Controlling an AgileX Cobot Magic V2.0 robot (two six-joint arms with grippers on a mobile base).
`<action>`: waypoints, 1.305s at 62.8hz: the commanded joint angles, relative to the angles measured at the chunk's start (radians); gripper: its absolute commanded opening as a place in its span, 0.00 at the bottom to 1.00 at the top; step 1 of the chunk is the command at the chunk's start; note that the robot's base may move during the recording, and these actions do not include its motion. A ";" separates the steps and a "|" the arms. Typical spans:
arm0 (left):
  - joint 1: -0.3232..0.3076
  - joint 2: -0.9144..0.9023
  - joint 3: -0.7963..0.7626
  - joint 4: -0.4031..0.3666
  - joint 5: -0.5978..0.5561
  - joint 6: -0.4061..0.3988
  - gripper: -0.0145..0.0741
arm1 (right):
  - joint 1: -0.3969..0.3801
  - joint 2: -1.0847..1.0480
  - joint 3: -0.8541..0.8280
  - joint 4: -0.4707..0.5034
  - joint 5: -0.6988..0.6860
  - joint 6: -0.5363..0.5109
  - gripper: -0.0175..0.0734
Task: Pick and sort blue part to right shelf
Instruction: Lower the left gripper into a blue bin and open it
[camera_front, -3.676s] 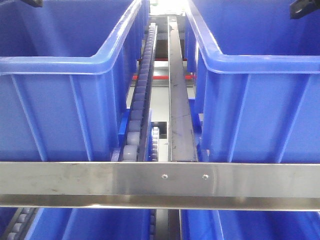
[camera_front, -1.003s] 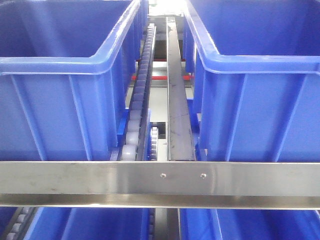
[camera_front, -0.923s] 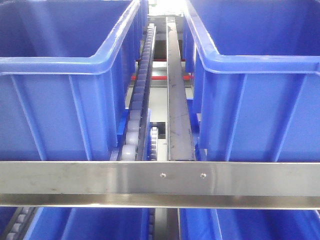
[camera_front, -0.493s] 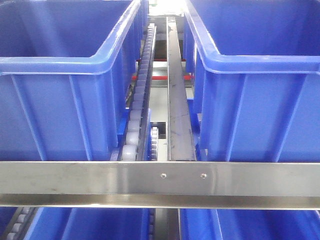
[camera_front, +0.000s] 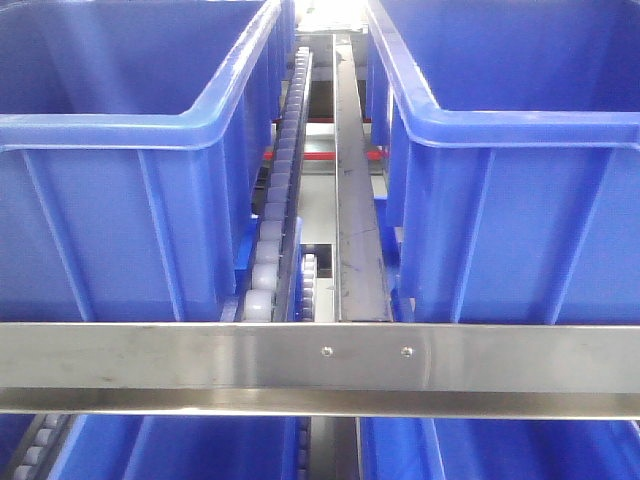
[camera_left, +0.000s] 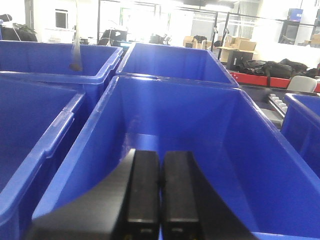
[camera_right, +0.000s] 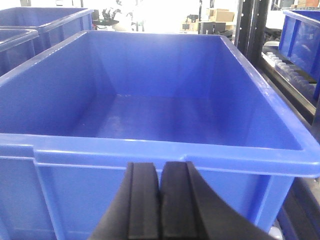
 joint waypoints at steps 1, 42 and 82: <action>0.002 0.013 -0.030 -0.003 -0.078 -0.006 0.32 | -0.004 -0.022 -0.021 0.007 -0.098 -0.012 0.24; 0.002 0.013 0.000 -0.006 -0.078 -0.006 0.32 | -0.004 -0.022 -0.021 0.007 -0.098 -0.012 0.24; -0.007 -0.207 0.346 0.073 -0.167 -0.006 0.32 | -0.004 -0.022 -0.021 0.007 -0.098 -0.012 0.24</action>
